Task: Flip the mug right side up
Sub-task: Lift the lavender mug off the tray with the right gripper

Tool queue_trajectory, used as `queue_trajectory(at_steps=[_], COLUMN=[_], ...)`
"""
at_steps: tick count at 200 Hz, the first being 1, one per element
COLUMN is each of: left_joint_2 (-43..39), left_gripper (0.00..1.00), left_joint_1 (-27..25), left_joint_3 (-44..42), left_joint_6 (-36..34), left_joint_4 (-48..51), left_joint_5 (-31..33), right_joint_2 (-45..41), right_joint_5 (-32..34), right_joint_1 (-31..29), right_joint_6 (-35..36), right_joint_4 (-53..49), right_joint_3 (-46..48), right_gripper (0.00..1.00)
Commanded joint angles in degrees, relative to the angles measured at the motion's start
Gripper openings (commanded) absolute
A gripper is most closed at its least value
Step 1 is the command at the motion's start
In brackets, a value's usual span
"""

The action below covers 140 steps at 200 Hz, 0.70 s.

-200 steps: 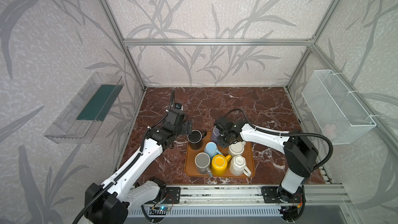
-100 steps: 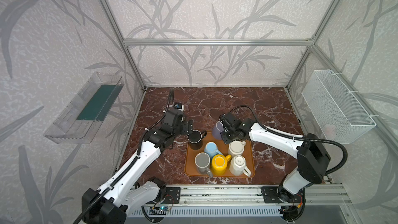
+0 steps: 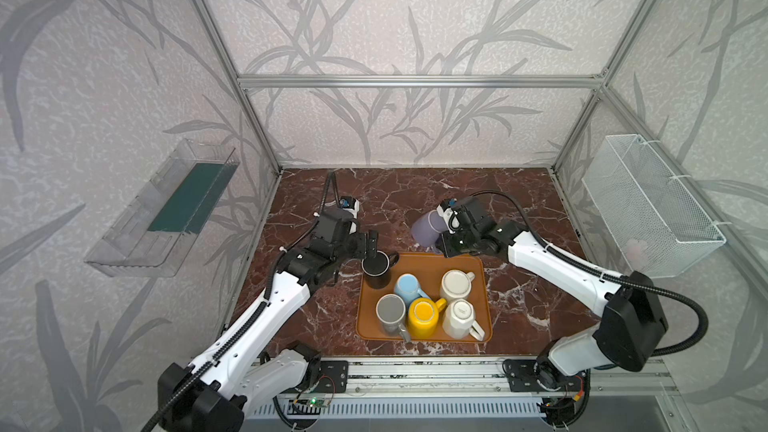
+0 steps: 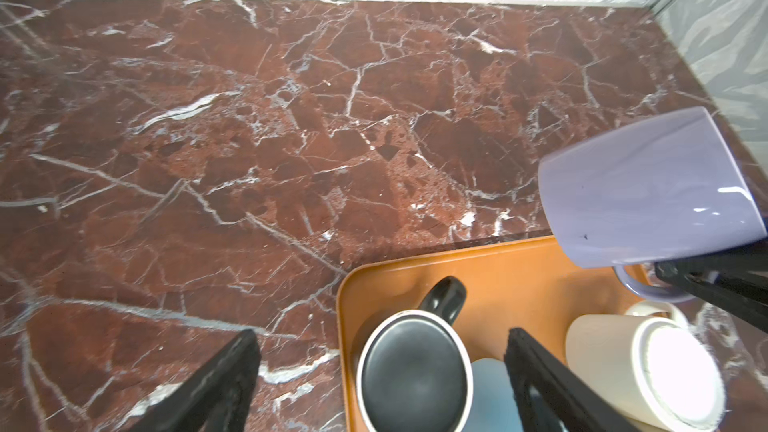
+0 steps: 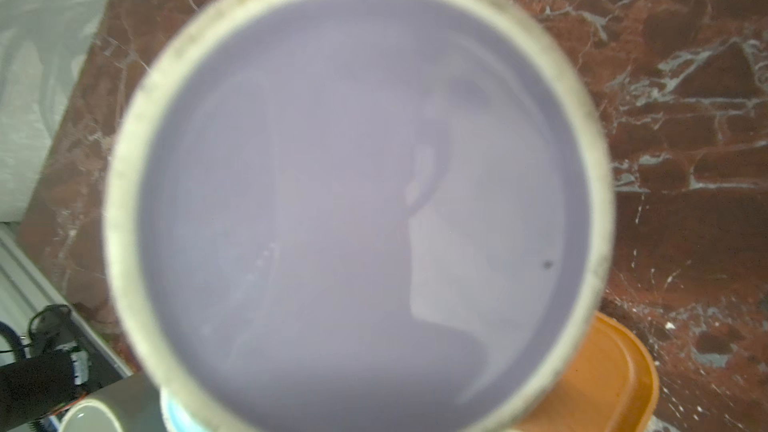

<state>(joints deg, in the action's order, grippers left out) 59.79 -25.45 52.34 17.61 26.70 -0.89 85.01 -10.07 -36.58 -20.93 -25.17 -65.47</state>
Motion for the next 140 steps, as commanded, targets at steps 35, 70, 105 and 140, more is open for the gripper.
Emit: queue_trajectory(at_steps=[35,70,105,140], left_joint_2=[-2.5,-4.0,-4.8,-5.2], left_gripper=[0.92,0.9,0.86,0.85], left_joint_1=[-0.3,-0.2,-0.3,-0.3], left_joint_3=[-0.7,-2.0,-4.8,-7.8], left_joint_6=[2.8,4.3,5.9,6.3], left_joint_4=[-7.3,-11.5,-18.3,-27.1], left_joint_5=[-13.9,-17.2,-20.8,-26.2], right_joint_2=[-3.3,-1.7,0.5,1.8], right_joint_5=[-19.2,-27.6,-31.4,-34.9], right_joint_1=[5.2,6.5,6.6,6.8], right_joint_6=[-4.9,-8.8,-12.5,-15.2], right_joint_4=[23.8,35.1,43.1,52.9], right_joint_3=[2.4,2.3,1.4,2.3], right_gripper=[0.0,0.0,0.0,0.0])
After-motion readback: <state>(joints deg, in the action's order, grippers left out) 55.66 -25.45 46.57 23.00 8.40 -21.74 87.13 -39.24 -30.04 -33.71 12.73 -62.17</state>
